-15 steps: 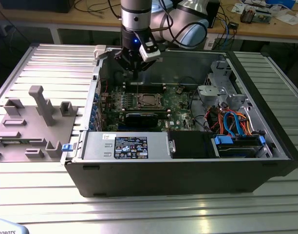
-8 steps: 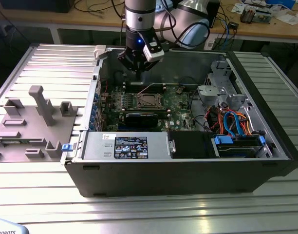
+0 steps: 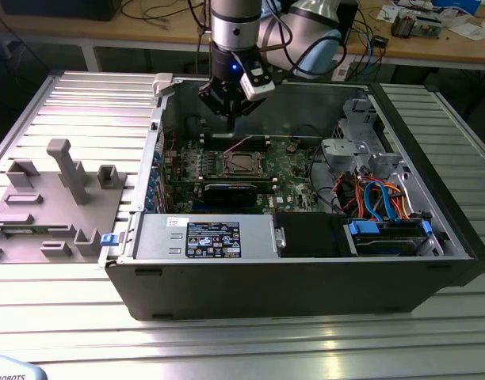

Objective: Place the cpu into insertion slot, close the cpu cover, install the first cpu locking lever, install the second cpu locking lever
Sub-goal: 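Install the first cpu locking lever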

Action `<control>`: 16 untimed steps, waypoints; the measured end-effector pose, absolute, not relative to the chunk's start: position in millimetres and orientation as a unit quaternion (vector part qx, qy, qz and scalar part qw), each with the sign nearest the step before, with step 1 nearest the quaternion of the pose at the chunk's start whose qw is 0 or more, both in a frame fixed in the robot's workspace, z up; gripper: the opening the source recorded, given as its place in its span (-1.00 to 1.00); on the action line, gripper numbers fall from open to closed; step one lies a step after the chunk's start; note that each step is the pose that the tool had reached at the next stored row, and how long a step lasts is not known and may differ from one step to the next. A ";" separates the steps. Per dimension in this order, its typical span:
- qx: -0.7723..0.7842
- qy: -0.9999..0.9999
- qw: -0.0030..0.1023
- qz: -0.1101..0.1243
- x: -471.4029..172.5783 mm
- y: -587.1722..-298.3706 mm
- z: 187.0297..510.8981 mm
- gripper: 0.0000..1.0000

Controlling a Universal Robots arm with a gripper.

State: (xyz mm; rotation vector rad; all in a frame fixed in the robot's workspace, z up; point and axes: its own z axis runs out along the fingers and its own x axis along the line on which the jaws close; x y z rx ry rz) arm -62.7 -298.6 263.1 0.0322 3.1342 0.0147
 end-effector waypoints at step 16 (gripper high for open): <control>0.010 1.000 0.004 0.005 -44.3 -298.6 263.1 -0.79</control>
